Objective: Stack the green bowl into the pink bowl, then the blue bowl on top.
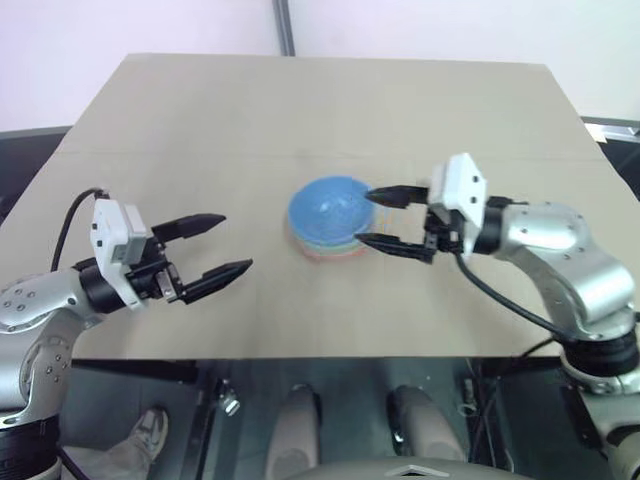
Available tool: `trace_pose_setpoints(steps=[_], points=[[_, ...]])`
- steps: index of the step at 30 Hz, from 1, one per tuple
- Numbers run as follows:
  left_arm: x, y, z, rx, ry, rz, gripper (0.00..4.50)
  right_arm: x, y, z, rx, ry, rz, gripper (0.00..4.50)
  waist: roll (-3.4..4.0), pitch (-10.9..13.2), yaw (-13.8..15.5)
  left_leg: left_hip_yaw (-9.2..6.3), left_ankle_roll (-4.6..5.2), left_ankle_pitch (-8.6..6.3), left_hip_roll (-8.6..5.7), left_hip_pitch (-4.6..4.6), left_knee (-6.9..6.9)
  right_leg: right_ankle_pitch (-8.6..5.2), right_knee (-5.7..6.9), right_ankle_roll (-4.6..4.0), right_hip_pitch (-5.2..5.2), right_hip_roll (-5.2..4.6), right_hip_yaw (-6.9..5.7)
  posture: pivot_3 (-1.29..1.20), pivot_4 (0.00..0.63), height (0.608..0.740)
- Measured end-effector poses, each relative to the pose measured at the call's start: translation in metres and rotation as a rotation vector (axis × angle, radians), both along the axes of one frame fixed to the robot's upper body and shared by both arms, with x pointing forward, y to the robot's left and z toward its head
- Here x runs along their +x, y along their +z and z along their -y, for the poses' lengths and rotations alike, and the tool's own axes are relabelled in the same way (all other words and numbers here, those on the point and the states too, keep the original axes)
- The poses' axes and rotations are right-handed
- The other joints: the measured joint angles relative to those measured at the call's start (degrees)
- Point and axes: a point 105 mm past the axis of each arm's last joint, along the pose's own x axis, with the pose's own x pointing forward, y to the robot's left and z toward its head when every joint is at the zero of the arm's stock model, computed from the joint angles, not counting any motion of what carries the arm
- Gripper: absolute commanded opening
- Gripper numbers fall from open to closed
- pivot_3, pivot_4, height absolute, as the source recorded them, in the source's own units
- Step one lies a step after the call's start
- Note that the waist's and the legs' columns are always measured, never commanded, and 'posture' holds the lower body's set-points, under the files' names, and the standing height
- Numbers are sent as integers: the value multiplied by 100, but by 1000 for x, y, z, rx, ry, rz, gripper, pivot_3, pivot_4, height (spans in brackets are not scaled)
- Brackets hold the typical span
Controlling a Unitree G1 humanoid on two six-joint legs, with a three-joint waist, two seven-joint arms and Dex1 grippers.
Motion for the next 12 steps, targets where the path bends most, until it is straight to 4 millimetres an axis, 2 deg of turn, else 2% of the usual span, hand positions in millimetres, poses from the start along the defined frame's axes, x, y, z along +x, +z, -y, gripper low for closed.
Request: trace_pose_setpoints(steps=[2,5,8,12], points=[[-4,-5,-5,-9,18,-28,4500,-1,-16,27,-34,-110,-71,4376,0,0,4,1,0,0,0,-1,-1,0,-2,0,-1,0,2,0,150,740],[-9,-6,-9,-37,26,-55,4500,-8,-24,53,-51,-222,-116,4376,1,1,-15,5,0,0,0,3,0,-1,-1,1,-2,1,7,0,150,740],[-9,-3,-12,-35,50,-42,4500,-16,-18,68,-70,-268,-107,4376,0,0,-25,7,0,0,0,11,0,-1,0,3,2,2,10,0,150,740],[-9,-2,-16,-34,76,-37,4500,-19,-16,77,-82,-303,-114,4376,-3,-2,-19,10,0,0,0,15,1,-2,-1,3,8,2,12,0,150,740]])
